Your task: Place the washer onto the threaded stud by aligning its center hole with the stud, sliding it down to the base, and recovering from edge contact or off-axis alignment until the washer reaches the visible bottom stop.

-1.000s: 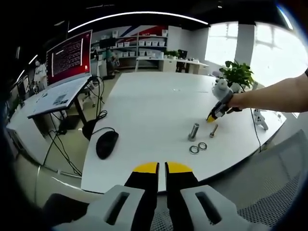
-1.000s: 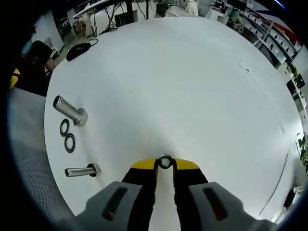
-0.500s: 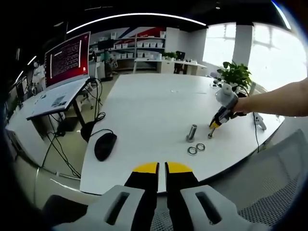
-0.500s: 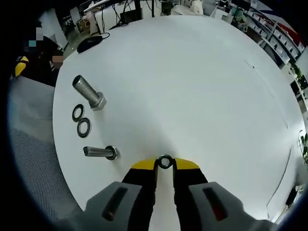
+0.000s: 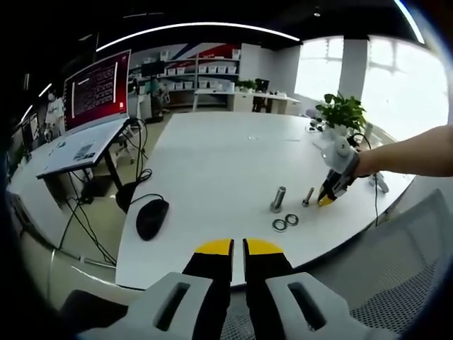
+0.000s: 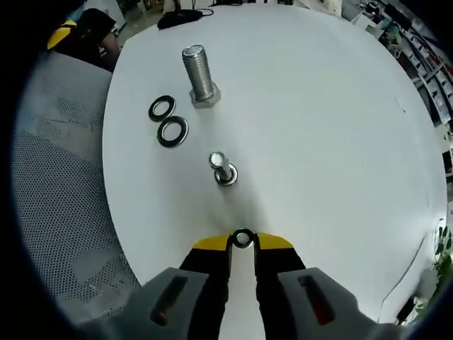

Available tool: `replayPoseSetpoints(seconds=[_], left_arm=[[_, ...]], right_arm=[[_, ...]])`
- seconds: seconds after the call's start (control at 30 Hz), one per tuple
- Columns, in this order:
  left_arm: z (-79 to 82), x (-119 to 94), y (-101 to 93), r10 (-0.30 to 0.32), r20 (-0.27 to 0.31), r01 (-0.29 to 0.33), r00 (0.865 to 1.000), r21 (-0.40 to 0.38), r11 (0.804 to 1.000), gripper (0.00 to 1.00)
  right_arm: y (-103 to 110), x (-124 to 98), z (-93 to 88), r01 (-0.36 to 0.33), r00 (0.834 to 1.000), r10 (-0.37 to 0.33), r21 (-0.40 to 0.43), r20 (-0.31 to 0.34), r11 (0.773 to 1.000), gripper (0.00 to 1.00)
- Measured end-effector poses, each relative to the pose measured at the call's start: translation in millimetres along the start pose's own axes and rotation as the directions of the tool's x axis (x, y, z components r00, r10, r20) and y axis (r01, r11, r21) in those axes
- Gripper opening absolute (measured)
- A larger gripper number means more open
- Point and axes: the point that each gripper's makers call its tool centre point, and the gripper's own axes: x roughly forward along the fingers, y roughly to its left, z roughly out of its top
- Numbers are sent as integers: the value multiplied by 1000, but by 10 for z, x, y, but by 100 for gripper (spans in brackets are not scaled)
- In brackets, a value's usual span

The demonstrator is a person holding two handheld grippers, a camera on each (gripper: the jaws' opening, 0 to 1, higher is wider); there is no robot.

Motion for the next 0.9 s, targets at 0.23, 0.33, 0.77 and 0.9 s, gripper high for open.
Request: replayPoseSetpoints(seconds=[0.23,0.33,0.77,0.9], left_arm=[[14,-2,-9,-6,9,6,1000,0,1000,3],[15,0,-16,-11,9,11,1000,4,1000,3],[19,-8,-34,-21,14,21,1000,7,1000,3],[29,-7,-31,-20,19,20,1000,6,1000,3]], right_arm=[[254,-42,-30,-22,1000,22,-13,14,1000,15],[260,-48,-23,-39,998,38,19,42,999,18],[217,-40,-56,-20,999,22,-29,48,999,18],[215,-30,-54,-15,999,16,-23,51,1000,14]])
